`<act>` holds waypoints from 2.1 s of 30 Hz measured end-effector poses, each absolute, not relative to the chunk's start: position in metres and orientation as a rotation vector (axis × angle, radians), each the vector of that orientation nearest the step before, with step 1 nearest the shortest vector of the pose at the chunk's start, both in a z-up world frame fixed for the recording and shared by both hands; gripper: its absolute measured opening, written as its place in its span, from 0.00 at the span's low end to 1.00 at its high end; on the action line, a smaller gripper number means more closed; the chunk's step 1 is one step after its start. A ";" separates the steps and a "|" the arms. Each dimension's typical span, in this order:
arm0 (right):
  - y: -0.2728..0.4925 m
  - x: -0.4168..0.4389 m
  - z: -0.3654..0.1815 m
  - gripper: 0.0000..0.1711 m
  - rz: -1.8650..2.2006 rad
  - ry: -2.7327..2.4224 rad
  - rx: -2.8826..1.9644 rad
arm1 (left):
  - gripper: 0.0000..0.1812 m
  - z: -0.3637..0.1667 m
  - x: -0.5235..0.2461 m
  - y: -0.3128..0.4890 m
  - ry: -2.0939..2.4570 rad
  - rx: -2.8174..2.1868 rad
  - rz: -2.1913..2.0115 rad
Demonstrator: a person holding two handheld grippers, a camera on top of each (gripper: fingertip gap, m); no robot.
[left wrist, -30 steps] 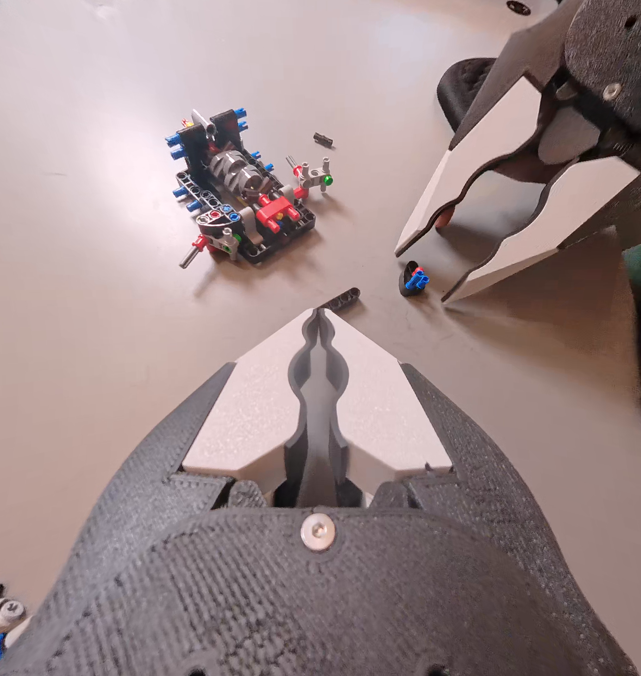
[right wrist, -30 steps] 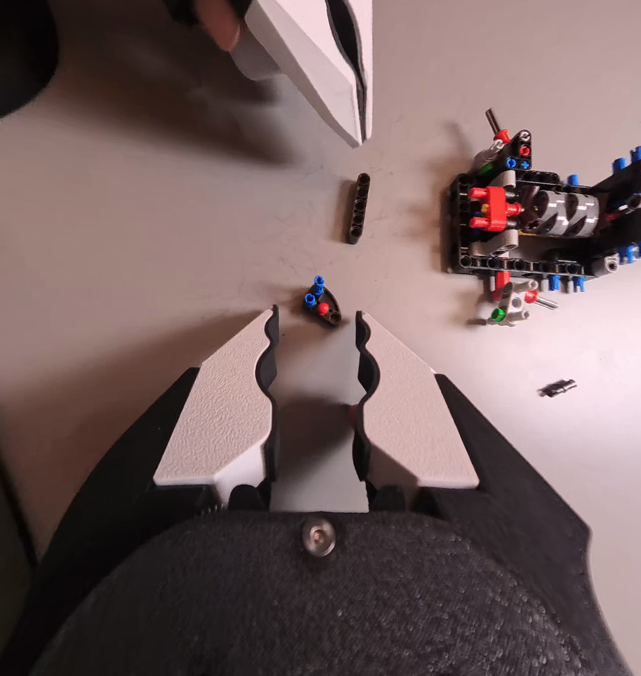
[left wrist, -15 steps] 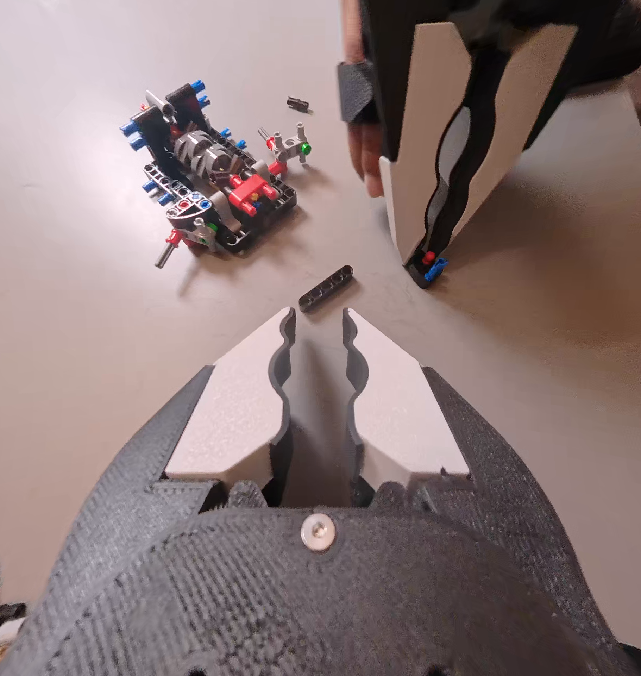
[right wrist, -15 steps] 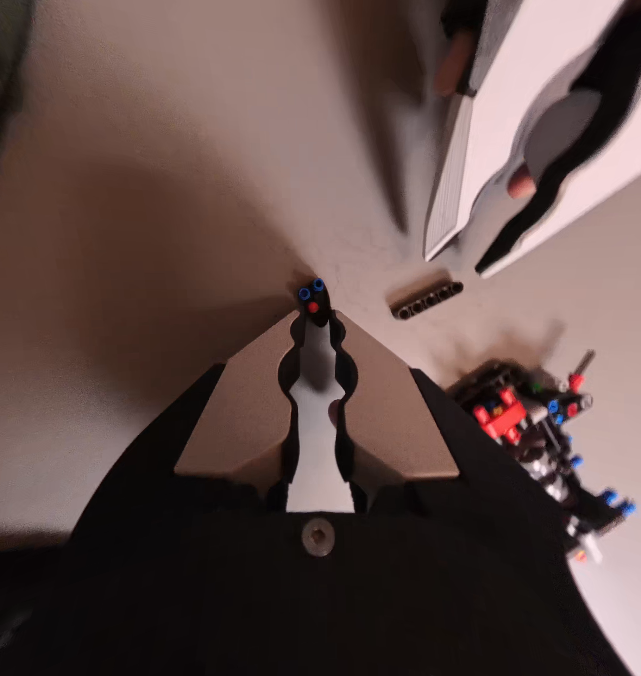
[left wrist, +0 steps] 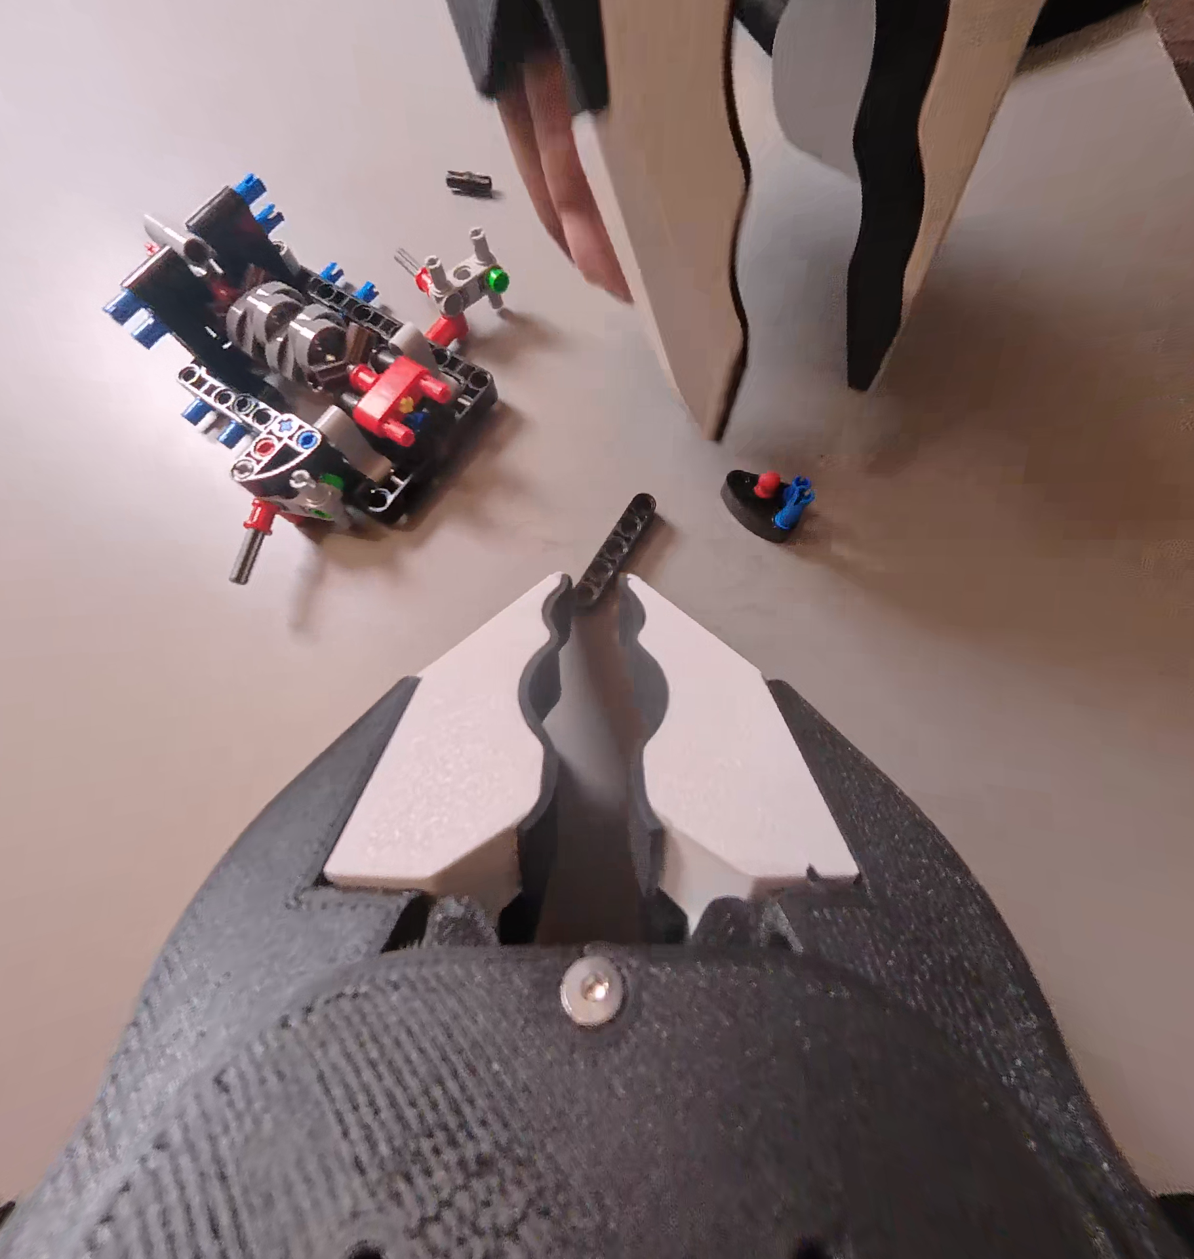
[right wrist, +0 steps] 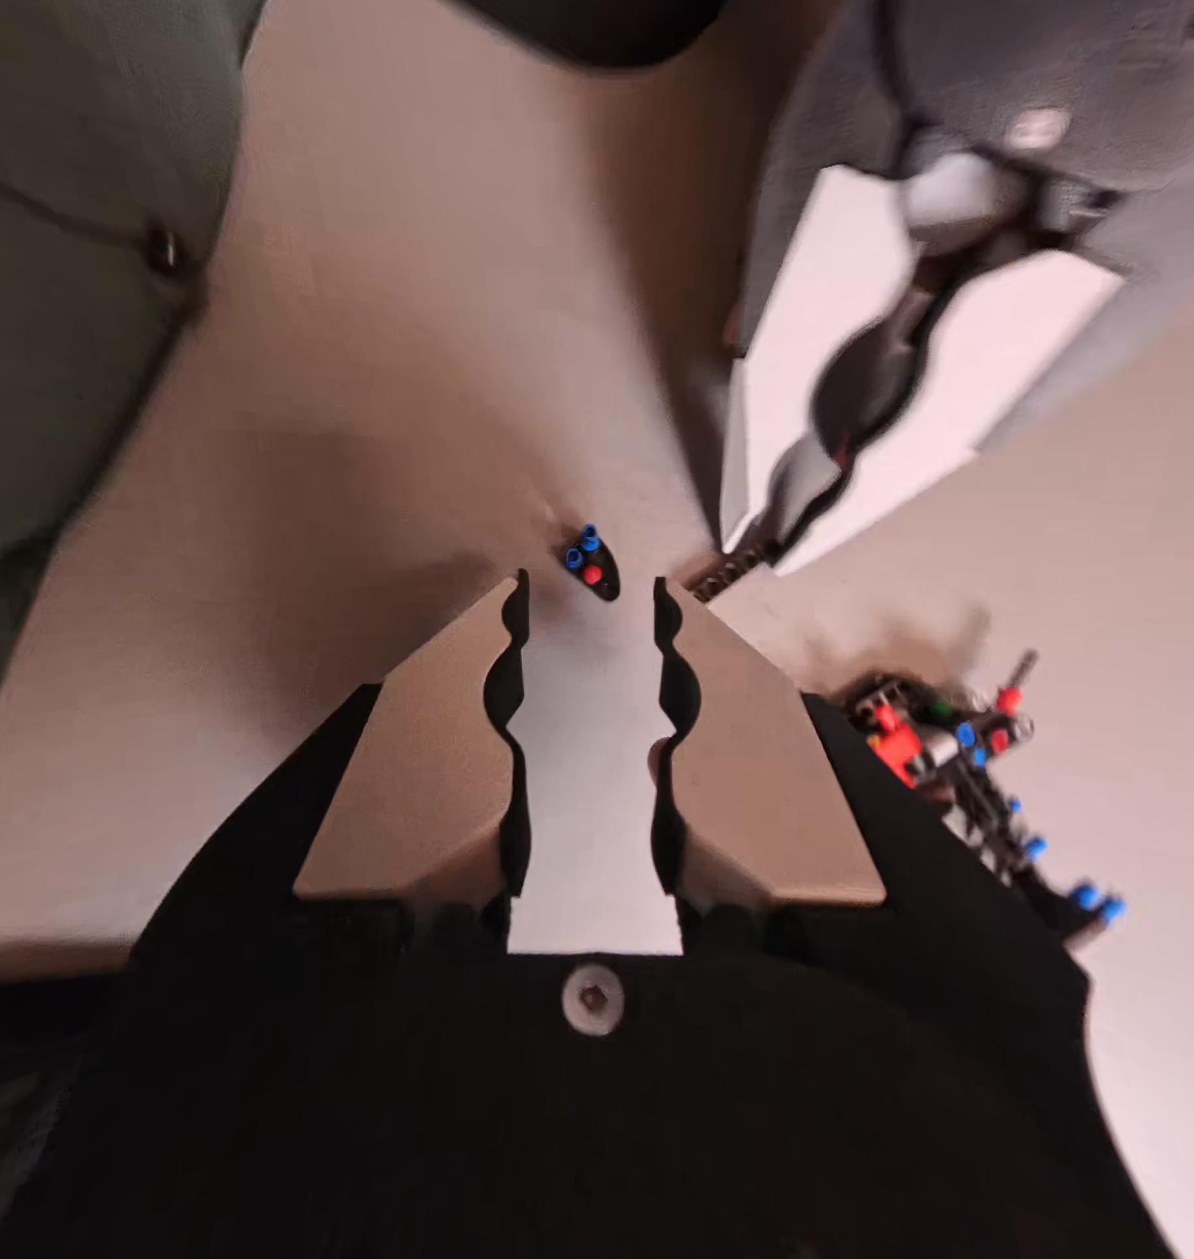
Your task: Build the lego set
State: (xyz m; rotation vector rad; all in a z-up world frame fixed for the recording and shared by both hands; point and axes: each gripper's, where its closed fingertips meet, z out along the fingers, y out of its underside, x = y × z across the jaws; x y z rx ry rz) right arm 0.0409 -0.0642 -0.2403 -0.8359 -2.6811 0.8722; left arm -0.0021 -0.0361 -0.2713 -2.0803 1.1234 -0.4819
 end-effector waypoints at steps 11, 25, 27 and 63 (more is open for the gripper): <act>-0.037 0.038 -0.214 0.13 0.896 -1.907 -1.300 | 0.03 -0.231 0.018 -0.046 1.128 -1.909 -0.478; -0.067 0.046 -0.221 0.02 0.949 -1.854 -1.360 | 0.05 -0.220 0.038 -0.072 1.202 -1.836 -0.553; -0.066 0.050 -0.227 0.03 0.943 -1.833 -1.391 | 0.09 -0.230 0.037 -0.074 1.221 -1.859 -0.566; -0.070 0.050 -0.246 0.03 1.030 -1.909 -1.400 | 0.03 -0.246 0.044 -0.075 1.217 -1.870 -0.652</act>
